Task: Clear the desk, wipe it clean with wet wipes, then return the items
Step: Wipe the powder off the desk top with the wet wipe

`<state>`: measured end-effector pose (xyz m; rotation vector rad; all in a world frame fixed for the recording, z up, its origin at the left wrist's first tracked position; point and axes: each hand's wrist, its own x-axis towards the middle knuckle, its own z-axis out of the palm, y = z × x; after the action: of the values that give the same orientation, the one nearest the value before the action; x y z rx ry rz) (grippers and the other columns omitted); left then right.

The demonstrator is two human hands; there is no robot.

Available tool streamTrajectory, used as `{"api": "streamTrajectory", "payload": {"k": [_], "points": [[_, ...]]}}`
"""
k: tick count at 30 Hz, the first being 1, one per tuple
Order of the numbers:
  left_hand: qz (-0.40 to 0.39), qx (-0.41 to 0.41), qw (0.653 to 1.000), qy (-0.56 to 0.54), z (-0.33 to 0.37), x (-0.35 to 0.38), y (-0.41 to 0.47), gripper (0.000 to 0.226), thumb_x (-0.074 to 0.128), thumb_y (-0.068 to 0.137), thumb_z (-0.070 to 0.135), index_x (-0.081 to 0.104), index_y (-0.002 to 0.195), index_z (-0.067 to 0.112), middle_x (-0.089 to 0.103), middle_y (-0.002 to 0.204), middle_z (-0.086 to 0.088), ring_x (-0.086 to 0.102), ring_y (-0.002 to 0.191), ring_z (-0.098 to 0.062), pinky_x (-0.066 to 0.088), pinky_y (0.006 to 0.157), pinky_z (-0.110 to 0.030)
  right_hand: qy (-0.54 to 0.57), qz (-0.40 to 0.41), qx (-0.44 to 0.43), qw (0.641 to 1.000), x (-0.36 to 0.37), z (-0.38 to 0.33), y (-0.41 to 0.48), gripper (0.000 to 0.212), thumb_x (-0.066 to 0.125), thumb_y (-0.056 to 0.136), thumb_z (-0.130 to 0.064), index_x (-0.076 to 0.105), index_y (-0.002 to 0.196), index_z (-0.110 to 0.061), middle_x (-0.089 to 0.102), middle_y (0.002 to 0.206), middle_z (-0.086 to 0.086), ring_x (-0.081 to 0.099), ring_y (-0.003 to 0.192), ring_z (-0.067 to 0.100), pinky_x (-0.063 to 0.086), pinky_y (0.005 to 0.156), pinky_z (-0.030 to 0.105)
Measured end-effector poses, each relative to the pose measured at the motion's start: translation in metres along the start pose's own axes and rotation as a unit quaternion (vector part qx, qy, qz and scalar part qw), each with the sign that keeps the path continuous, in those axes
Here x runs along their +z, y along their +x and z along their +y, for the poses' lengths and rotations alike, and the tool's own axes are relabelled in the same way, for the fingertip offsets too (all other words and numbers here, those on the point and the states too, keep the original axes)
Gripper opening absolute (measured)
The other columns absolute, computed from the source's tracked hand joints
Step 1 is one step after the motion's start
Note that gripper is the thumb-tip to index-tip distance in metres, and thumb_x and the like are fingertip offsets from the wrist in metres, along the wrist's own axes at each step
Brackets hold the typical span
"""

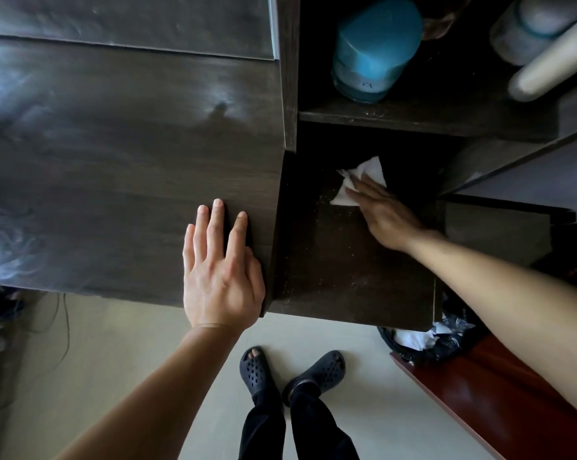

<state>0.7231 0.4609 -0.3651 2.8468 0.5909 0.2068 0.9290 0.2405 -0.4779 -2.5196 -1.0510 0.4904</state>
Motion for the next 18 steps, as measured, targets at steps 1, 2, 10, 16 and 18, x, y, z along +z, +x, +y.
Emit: {"api": "streamTrajectory", "payload": {"k": [1, 2, 10, 16, 18], "points": [[-0.002, 0.0, 1.0, 0.0, 0.0, 0.0, 0.0, 0.051, 0.036, 0.088, 0.024, 0.05, 0.134, 0.006, 0.034, 0.149, -0.022, 0.025, 0.141, -0.039, 0.017, 0.117, -0.049, 0.01, 0.006, 0.019, 1.0, -0.006, 0.006, 0.0, 0.058, 0.037, 0.095, 0.004, 0.028, 0.146, -0.02, 0.012, 0.155, -0.006, 0.005, 0.144, 0.013, 0.007, 0.118, 0.033], [-0.003, -0.001, 1.0, 0.0, 0.001, 0.0, 0.001, 0.052, 0.034, 0.088, 0.025, 0.05, 0.134, 0.006, 0.034, 0.149, -0.022, 0.025, 0.141, -0.039, 0.017, 0.117, -0.048, 0.026, 0.026, 0.066, 0.997, -0.01, 0.011, 0.002, 0.059, 0.036, 0.094, 0.006, 0.029, 0.146, -0.02, 0.012, 0.156, -0.005, 0.006, 0.144, 0.013, 0.008, 0.118, 0.032], [0.001, 0.004, 1.0, 0.002, 0.001, -0.001, 0.001, 0.052, 0.036, 0.087, 0.023, 0.05, 0.134, 0.005, 0.034, 0.149, -0.022, 0.025, 0.14, -0.04, 0.017, 0.117, -0.048, 0.038, 0.051, -0.032, 0.997, 0.052, -0.046, -0.116, 0.052, 0.053, 0.079, 0.019, 0.061, 0.122, -0.008, 0.042, 0.14, 0.001, 0.036, 0.134, 0.019, 0.039, 0.106, 0.044], [0.0, 0.008, 1.0, -0.003, 0.0, 0.001, 0.0, 0.052, 0.033, 0.089, 0.024, 0.048, 0.135, 0.005, 0.032, 0.15, -0.022, 0.023, 0.141, -0.039, 0.017, 0.116, -0.05, 0.018, 0.197, 0.118, 0.973, 0.017, -0.001, -0.101, 0.035, 0.055, 0.083, 0.009, 0.072, 0.104, -0.013, 0.064, 0.115, 0.013, 0.056, 0.101, 0.03, 0.04, 0.086, 0.025], [0.002, 0.008, 1.0, -0.005, 0.0, 0.002, -0.001, 0.053, 0.032, 0.089, 0.025, 0.048, 0.135, 0.006, 0.032, 0.15, -0.022, 0.022, 0.142, -0.039, 0.018, 0.116, -0.05, 0.06, 0.268, 0.244, 0.93, 0.024, -0.013, -0.094, 0.023, 0.058, 0.083, 0.002, 0.072, 0.099, -0.007, 0.06, 0.097, 0.018, 0.057, 0.088, 0.037, 0.037, 0.078, 0.022]]}}
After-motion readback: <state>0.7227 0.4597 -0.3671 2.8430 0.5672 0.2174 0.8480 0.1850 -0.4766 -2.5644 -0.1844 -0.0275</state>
